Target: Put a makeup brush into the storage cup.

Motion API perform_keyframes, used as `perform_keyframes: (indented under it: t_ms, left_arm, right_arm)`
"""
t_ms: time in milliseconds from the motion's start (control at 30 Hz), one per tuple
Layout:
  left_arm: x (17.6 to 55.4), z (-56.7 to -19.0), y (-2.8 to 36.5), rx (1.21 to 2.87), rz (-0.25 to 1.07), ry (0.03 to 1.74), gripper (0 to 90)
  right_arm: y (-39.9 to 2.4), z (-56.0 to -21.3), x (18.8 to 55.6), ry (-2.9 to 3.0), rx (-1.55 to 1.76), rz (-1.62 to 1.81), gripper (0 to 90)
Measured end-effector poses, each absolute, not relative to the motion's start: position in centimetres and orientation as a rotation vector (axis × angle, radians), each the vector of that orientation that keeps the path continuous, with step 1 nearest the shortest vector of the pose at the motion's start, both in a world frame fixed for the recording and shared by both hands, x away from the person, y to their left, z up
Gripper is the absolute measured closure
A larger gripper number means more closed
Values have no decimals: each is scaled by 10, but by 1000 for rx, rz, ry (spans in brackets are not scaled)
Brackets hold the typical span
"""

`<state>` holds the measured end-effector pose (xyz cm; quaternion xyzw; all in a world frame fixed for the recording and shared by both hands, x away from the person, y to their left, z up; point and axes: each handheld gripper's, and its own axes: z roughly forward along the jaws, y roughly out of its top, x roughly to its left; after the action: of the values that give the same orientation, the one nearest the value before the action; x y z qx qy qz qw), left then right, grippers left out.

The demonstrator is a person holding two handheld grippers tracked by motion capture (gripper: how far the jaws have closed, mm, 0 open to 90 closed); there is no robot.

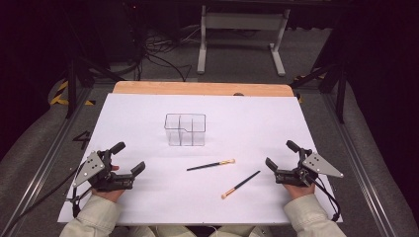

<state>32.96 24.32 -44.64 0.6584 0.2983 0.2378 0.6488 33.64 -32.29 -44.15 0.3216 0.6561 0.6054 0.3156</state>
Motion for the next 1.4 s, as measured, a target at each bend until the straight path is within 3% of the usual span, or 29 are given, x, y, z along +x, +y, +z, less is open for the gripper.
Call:
perform_keyframes:
  t_ms: [367,1400]
  left_arm:
    - [332,-437,236,1520,498,649,8]
    - [369,-408,151,1566,310,467,0]
  right_arm:
    - [-323,-442,338,1735,859,1586,1]
    - [-323,-445,340,1736,899,1552,1]
